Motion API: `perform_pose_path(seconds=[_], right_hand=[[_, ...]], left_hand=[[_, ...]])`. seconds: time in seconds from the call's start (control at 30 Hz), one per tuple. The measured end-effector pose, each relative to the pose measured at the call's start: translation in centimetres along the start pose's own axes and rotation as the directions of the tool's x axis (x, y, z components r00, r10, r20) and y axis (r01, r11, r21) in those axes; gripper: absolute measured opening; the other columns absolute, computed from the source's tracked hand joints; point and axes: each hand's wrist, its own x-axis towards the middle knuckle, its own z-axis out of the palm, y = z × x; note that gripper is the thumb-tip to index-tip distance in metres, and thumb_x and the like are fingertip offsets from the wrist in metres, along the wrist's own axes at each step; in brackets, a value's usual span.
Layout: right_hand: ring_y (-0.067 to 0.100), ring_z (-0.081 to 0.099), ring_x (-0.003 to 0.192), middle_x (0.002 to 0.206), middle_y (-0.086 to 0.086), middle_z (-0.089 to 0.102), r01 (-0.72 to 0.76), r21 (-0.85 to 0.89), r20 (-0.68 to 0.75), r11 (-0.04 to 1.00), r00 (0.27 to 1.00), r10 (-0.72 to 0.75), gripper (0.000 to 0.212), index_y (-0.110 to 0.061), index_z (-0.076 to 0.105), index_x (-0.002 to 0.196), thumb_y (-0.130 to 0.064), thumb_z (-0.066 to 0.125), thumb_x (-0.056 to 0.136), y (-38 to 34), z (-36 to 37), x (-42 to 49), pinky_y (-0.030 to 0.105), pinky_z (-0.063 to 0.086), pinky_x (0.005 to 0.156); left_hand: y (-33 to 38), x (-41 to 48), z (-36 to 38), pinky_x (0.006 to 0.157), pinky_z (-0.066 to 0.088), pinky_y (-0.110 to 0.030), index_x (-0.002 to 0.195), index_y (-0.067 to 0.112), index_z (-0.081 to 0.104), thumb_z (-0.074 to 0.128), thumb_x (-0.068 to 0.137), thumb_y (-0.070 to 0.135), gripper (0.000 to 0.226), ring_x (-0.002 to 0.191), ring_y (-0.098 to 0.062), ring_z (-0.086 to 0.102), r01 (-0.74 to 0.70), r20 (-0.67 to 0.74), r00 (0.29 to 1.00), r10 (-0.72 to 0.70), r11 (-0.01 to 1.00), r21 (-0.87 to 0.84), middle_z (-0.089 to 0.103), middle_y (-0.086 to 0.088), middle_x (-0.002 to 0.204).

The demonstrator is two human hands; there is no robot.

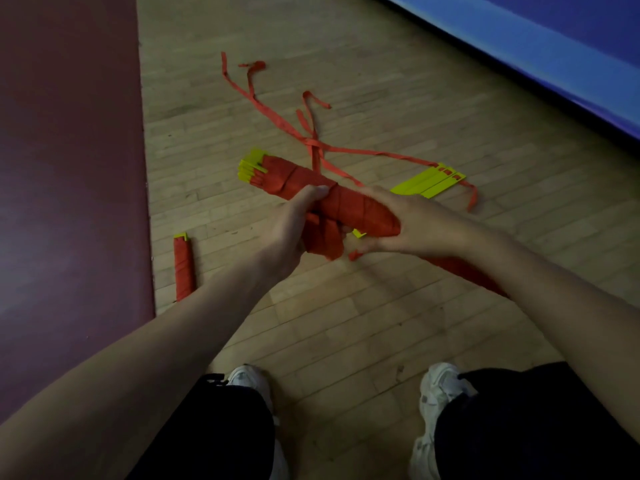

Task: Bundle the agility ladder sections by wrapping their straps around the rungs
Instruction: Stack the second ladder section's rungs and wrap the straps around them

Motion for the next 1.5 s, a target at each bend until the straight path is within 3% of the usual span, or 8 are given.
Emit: perform_pose_path(seconds=[0.17,0.3,0.53,0.73,0.97,1.13,1.3,1.5], right_hand=[[0.027,0.063,0.064,0.069,0.008,0.065,-0.275,0.547,0.341,0.79,0.936,0.09,0.034,-0.016,0.059,0.083,-0.04,0.074,0.063,1.1,-2.2,-0.7,0.035,0.053,0.062],[0.019,0.058,0.05,0.06,0.004,0.062,-0.281,0.609,0.331,0.742,0.94,0.084,0.022,-0.022,0.059,0.078,-0.038,0.07,0.068,0.6,-2.3,-0.8,0.026,0.05,0.047],[0.012,0.058,0.048,0.058,0.0,0.06,-0.296,0.636,0.351,0.713,0.933,0.075,0.017,-0.017,0.058,0.079,-0.027,0.069,0.07,0.8,-2.9,-1.7,0.024,0.05,0.047],[0.01,0.059,0.048,0.055,-0.003,0.062,-0.234,0.612,0.223,0.756,0.967,0.119,0.011,-0.016,0.061,0.078,-0.017,0.071,0.08,-0.2,-3.4,-2.8,0.025,0.053,0.049],[0.009,0.065,0.053,0.061,-0.003,0.065,-0.125,0.336,0.082,0.934,0.991,0.103,0.02,-0.025,0.067,0.082,-0.037,0.08,0.072,-0.9,-5.1,-3.7,0.024,0.053,0.051],[0.003,0.059,0.059,0.055,-0.026,0.057,-0.09,0.028,-0.035,0.996,0.995,0.091,0.023,-0.05,0.053,0.068,-0.059,0.075,0.068,0.1,-3.9,-3.8,0.024,0.043,0.062],[0.025,0.062,0.101,0.093,-0.003,0.068,-0.091,-0.297,-0.12,0.951,0.991,0.058,0.054,-0.041,0.052,0.11,-0.075,0.06,0.069,1.4,-1.5,-3.0,0.031,0.044,0.076],[0.031,0.063,0.103,0.103,0.007,0.068,-0.135,-0.372,-0.214,0.918,0.975,0.057,0.052,-0.037,0.045,0.122,-0.064,0.06,0.08,0.4,0.7,-2.1,0.035,0.044,0.076]], left_hand=[[-0.2,0.1,0.0,0.065,0.054,-0.036,0.106,-0.011,0.062,0.049,0.091,0.031,0.046,0.071,-0.031,0.061,-0.072,0.057,0.996,0.072,0.997,-0.008,0.062,-0.031,0.091],[0.0,0.1,-0.7,0.085,0.052,-0.049,0.105,0.0,0.068,0.053,0.093,0.034,0.039,0.08,-0.032,0.066,-0.055,0.097,0.994,0.056,0.998,-0.007,0.067,-0.03,0.104],[-0.3,-0.7,-0.7,0.079,0.057,-0.034,0.11,-0.005,0.06,0.053,0.093,0.009,0.023,0.076,-0.015,0.071,-0.053,0.261,0.965,0.038,0.997,0.053,0.074,-0.009,0.084],[-0.6,-1.8,0.0,0.069,0.058,-0.033,0.103,0.0,0.064,0.058,0.093,0.011,0.017,0.075,-0.021,0.069,-0.006,0.171,0.985,-0.013,0.994,0.107,0.07,-0.015,0.092],[-0.8,-3.2,0.8,0.06,0.058,-0.029,0.087,0.002,0.066,0.058,0.092,0.012,0.013,0.063,-0.018,0.07,0.054,0.195,0.979,-0.066,0.996,0.065,0.072,-0.011,0.076],[-1.3,-3.4,1.5,0.059,0.059,-0.028,0.086,0.0,0.064,0.055,0.095,0.009,0.016,0.062,-0.016,0.07,0.066,0.201,0.977,-0.074,0.997,0.045,0.072,-0.009,0.071],[-1.7,-3.3,1.3,0.058,0.058,-0.027,0.083,0.003,0.066,0.054,0.095,0.008,0.017,0.063,-0.014,0.071,0.106,0.197,0.974,-0.115,0.993,0.054,0.072,-0.008,0.072],[-1.8,-2.7,1.2,0.067,0.058,-0.029,0.089,0.0,0.064,0.049,0.096,0.003,0.017,0.067,-0.012,0.071,0.118,0.19,0.976,-0.109,0.992,-0.037,0.073,-0.007,0.075]])
